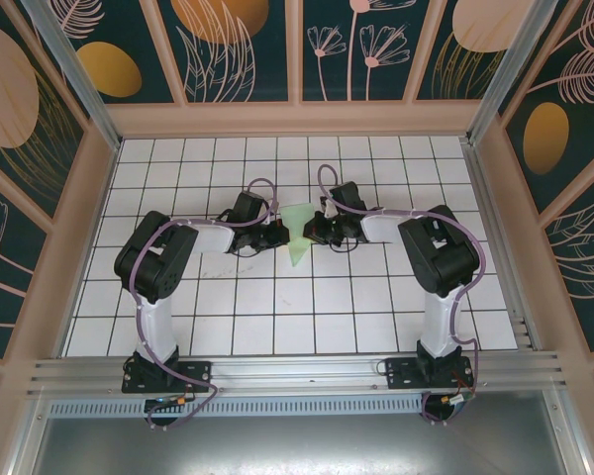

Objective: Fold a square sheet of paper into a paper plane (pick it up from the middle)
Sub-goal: Third fold the triangle at the center of the table.

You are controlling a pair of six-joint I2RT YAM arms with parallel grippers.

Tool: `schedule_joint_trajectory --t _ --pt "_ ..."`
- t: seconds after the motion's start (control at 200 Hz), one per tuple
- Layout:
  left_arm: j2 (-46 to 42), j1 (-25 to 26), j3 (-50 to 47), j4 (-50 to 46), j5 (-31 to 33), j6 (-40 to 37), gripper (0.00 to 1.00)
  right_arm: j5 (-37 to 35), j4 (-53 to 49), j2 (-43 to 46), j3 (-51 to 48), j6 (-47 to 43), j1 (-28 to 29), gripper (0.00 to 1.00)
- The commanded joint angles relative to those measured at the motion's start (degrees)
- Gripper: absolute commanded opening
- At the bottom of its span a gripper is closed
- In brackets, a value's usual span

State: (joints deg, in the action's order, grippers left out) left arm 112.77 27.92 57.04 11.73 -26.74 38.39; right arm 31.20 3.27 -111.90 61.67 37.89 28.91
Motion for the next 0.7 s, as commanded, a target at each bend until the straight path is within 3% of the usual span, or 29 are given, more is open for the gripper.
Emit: schedule_joint_trajectory --t 0.0,0.696 --pt "0.5 0.2 1.0 -0.4 2.4 -0.1 0.00 -1.4 -1.7 -0.4 -0.2 -1.4 0.0 0.02" --pt "1.4 0.2 1.6 -0.6 4.1 0.1 0.00 -4.4 -3.3 -2.6 -1.0 0.3 -0.7 0.02"
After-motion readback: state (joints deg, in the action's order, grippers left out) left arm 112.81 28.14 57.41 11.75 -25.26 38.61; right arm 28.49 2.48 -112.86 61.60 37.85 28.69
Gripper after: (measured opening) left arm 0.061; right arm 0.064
